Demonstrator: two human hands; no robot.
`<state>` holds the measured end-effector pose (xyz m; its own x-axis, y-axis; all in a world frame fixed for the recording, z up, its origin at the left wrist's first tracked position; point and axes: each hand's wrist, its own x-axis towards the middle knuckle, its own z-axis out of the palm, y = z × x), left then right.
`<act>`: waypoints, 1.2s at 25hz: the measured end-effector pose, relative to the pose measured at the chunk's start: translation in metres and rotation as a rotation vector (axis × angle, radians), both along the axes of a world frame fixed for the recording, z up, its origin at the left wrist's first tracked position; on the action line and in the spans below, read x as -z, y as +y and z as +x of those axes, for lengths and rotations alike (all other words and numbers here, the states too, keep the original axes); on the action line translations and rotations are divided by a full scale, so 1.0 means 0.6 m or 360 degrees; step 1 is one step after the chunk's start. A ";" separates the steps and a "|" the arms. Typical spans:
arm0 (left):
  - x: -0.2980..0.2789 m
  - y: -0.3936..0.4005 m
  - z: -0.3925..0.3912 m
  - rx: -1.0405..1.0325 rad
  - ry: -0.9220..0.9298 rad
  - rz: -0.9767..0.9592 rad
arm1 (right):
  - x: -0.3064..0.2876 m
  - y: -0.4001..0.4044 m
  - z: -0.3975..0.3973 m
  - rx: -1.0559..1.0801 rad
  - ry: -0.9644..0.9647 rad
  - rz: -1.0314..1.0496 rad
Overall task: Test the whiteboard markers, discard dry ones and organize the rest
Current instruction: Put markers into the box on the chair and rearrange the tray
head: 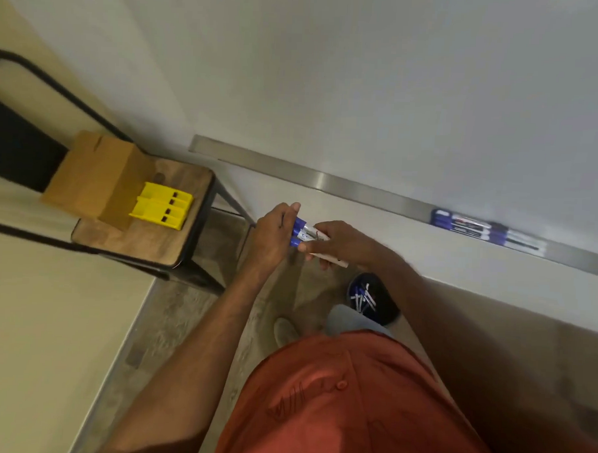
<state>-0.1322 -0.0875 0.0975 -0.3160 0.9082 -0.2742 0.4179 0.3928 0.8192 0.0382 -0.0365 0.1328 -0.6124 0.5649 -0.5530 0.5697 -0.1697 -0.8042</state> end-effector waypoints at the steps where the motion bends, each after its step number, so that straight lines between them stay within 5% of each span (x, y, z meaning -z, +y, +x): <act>1: -0.006 0.008 0.026 -0.0014 -0.0011 -0.0029 | 0.001 0.004 0.031 0.0080 -0.0024 0.0048; 11: -0.007 0.060 0.309 -0.0157 -0.0078 -0.0141 | 0.077 0.007 0.330 0.1290 0.0456 -0.0255; 22: 0.017 0.098 0.441 -0.0402 -0.0529 -0.0235 | 0.086 0.057 0.459 0.1440 0.0475 -0.0151; 30: 0.048 0.192 0.399 -0.0230 -0.0401 -0.0256 | 0.110 0.113 0.402 0.1665 0.0297 0.0015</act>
<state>0.1074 0.0276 0.0686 -0.3424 0.7977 -0.4964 0.1403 0.5658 0.8125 0.2797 0.0313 0.0666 0.1063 0.8633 -0.4933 0.0113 -0.4972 -0.8676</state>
